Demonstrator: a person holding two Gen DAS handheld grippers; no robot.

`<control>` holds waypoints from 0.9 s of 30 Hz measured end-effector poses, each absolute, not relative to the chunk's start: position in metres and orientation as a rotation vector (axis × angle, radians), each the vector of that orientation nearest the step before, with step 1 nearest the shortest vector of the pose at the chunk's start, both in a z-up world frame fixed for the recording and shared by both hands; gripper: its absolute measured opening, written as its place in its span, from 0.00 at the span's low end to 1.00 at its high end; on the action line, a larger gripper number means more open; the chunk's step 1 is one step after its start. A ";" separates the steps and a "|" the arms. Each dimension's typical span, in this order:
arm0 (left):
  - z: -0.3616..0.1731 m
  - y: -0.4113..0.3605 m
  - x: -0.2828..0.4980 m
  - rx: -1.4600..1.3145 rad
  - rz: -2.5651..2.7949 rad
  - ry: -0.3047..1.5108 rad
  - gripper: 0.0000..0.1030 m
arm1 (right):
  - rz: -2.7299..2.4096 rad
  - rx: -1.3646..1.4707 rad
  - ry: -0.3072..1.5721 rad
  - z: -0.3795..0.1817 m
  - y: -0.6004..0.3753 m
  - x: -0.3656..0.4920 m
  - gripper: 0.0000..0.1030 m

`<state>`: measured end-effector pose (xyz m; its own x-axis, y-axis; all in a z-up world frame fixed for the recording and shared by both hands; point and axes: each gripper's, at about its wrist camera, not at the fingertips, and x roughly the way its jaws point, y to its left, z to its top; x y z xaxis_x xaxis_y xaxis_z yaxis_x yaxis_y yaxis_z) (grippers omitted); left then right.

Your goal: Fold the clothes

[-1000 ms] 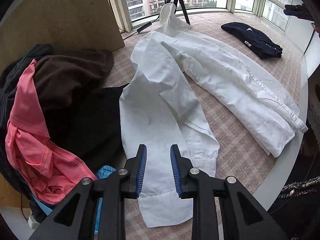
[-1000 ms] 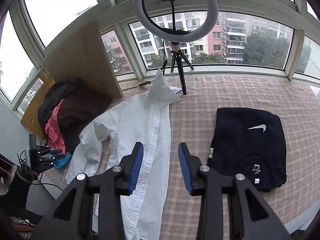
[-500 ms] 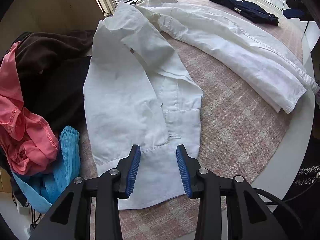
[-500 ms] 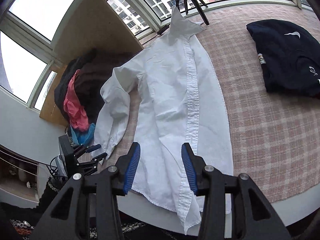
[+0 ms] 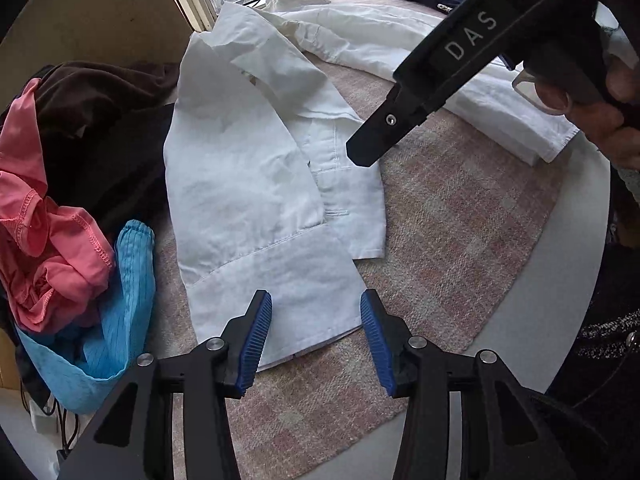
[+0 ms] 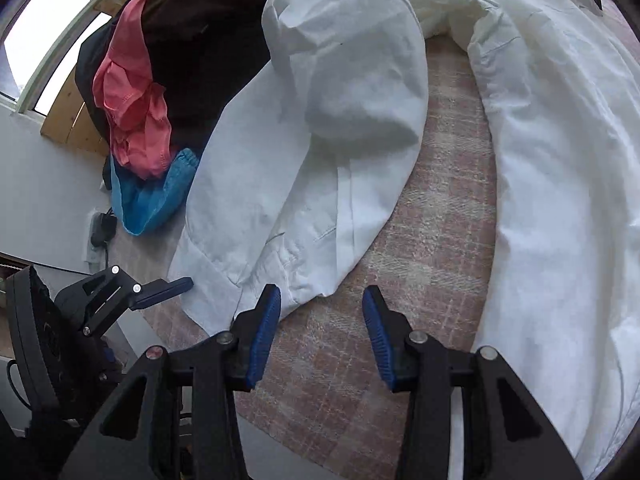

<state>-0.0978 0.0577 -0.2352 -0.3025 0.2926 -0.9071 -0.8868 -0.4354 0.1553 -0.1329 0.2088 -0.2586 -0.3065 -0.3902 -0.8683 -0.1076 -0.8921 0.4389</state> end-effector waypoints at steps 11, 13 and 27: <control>-0.234 0.065 -0.093 -1.100 1.860 0.867 0.48 | -2.383 1.671 -0.591 -0.255 0.204 -0.137 0.06; -0.233 0.062 -0.103 -1.156 1.793 0.752 0.20 | -2.368 1.647 -0.663 -0.253 0.214 -0.136 0.04; -0.104 0.035 -0.138 -1.102 1.704 -0.014 0.03 | -2.509 1.331 -0.415 -0.118 0.243 -0.108 0.03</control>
